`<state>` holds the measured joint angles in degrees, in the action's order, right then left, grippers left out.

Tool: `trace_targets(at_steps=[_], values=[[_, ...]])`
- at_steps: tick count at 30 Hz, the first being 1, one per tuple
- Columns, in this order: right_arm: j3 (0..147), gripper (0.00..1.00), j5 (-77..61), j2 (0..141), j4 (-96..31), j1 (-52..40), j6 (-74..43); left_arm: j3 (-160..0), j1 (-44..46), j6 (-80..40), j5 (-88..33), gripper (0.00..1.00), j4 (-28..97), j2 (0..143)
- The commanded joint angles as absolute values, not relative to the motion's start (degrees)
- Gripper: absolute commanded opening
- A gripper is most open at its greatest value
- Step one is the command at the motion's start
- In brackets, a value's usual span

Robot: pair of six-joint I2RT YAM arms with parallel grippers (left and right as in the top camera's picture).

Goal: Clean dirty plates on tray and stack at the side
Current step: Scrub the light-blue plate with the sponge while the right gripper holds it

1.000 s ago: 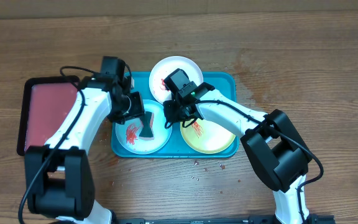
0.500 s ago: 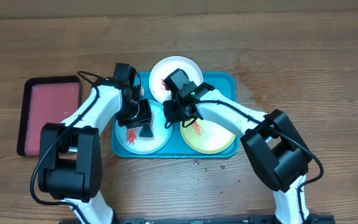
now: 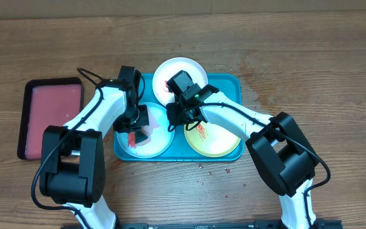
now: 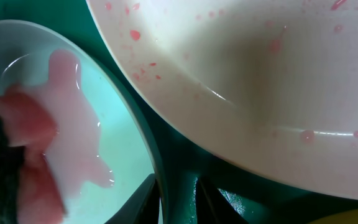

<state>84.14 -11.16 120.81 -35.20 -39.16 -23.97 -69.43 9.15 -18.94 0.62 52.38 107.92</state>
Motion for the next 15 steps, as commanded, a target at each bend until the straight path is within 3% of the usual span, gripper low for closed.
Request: trace_targets(at_steps=[1,6,15], values=[[83.6,0.21,-10.5,120.9,-35.1,-39.3,-24.1,-73.1,9.0,-18.5,9.3,0.04,54.3,108.6],[83.6,0.21,-10.5,120.9,-35.3,-39.3,-24.1,-78.2,9.0,-18.5,8.6,0.04,57.9,108.6],[83.6,0.21,-10.5,120.9,-34.8,-39.3,-24.1,-73.9,9.0,-18.2,-11.0,0.04,56.2,108.6]])
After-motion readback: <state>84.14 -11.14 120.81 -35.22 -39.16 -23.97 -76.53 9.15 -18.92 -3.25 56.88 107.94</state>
